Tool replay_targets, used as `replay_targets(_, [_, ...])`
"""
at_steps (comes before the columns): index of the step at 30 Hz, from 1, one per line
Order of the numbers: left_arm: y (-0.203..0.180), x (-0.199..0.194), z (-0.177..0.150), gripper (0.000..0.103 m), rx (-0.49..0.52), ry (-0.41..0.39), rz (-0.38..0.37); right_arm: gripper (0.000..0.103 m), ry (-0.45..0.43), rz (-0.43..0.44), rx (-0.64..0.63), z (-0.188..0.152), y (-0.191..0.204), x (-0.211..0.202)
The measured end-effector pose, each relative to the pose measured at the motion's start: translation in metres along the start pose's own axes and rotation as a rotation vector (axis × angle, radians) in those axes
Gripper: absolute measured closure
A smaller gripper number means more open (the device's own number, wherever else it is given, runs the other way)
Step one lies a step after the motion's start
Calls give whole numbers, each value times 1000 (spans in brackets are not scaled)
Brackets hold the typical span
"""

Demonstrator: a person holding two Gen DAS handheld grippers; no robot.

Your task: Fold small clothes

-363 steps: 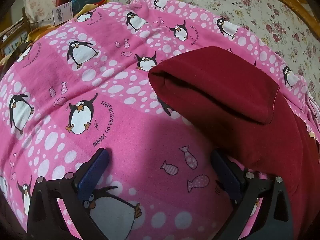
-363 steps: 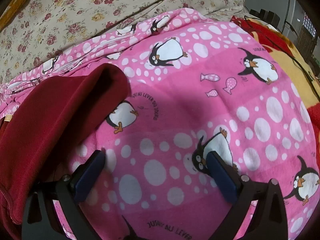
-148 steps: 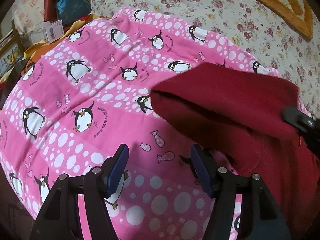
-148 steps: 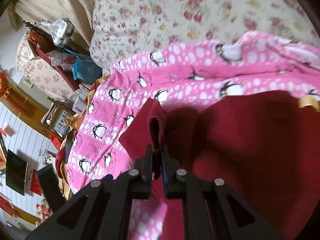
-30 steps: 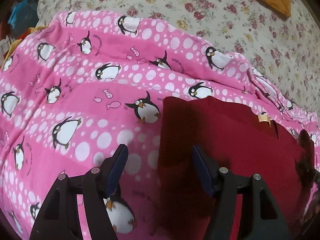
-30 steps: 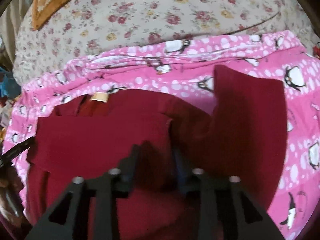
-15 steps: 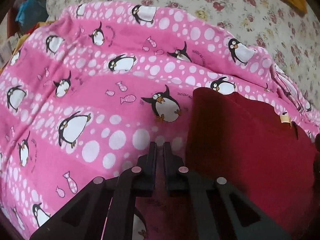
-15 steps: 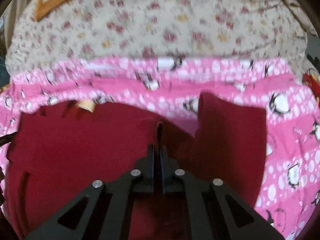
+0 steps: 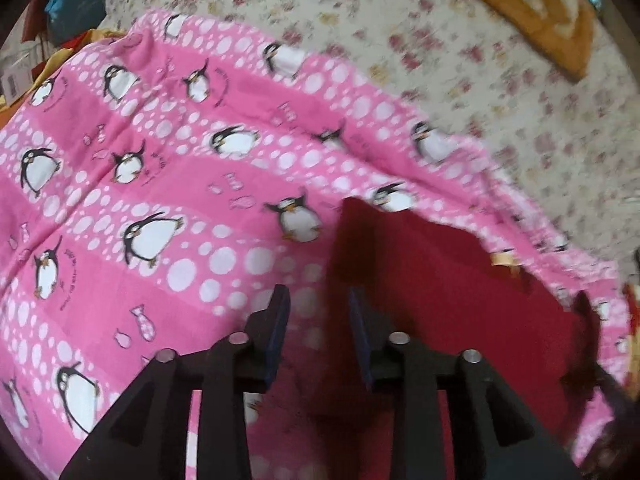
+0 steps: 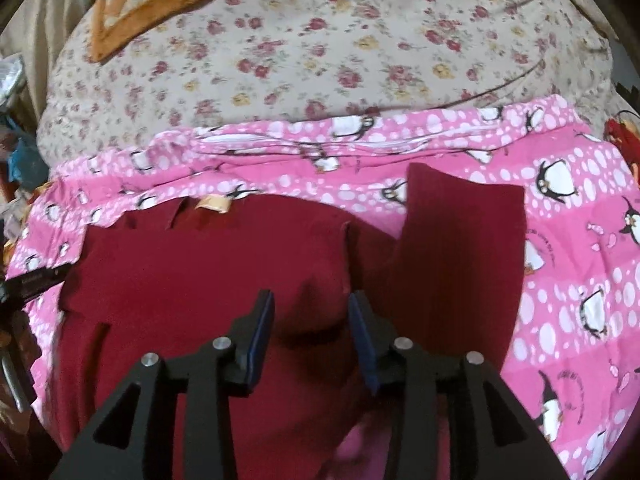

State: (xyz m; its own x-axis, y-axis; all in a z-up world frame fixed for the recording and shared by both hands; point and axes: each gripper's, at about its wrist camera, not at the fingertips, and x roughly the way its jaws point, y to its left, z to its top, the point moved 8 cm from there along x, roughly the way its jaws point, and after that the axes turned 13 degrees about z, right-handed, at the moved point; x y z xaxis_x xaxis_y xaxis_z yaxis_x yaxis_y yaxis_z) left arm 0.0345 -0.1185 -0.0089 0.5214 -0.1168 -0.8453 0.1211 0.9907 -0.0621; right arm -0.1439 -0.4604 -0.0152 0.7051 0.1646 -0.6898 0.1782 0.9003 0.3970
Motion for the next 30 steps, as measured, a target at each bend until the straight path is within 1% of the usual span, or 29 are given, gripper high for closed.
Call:
replay_targets(2, [-8, -8, -1, 82, 15, -15, -36, 63, 1, 13, -12, -1, 7, 3])
replay_targets(3, [-14, -10, -4, 80, 40, -17, -59, 63, 5, 13, -21, -2, 9, 6])
replay_targets(4, [-19, -9, -7, 76, 65, -13, -61, 62, 16, 11, -25, -3, 10, 12])
replay_targets(5, [-23, -5, -11, 75, 89, -2, -39, 61, 31, 10, -25, -5, 10, 17])
replay_targets(6, [-24, 3, -16, 75, 114, 18, -9, 60, 77, -5, -10, -9, 5, 29])
replay_targets(7, [-26, 11, -23, 75, 147, 50, 31, 61, 113, -19, 15, -13, -1, 36])
replay_targets(8, [-26, 26, -34, 71, 187, 104, 80, 61, 114, -11, 39, -14, -4, 37])
replay_targets(10, [-24, 26, -34, 66, 168, 75, 72, 61, 74, 10, 56, -10, -4, 20])
replay_targets(11, [-24, 24, -33, 66, 168, 78, 79, 60, 56, 8, 55, -9, -5, 10])
replay_targets(13, [-23, 21, -32, 66, 154, 85, 68, 60, 19, -10, 52, -7, -12, -9])
replay_targets(15, [-18, 16, -33, 66, 97, 113, 41, 55, -15, -33, 60, -8, -25, -34])
replay_targets(17, [-16, 11, -36, 66, 53, 132, 9, 51, -34, -49, 75, -9, -38, -48])
replay_targets(18, [-17, 7, -38, 66, 41, 134, -5, 50, -41, -63, 83, -11, -45, -55])
replay_targets(20, [-22, 0, -43, 66, 30, 138, -17, 50, -43, -82, 102, -13, -58, -60])
replay_targets(22, [-27, -2, -49, 64, 21, 150, -4, 50, -44, -81, 134, -16, -67, -60])
replay_targets(24, [-31, 0, -56, 64, 13, 178, 4, 50, -54, -72, 166, -17, -73, -59])
replay_targets(26, [-33, 2, -58, 63, 18, 170, 12, 50, -64, -91, 182, -17, -78, -58])
replay_targets(28, [-32, 2, -57, 63, 19, 170, 9, 49, -59, -136, 191, -20, -85, -57])
replay_targets(30, [-27, -2, -52, 63, -17, 160, -11, 49, -50, -132, 199, -23, -90, -53])
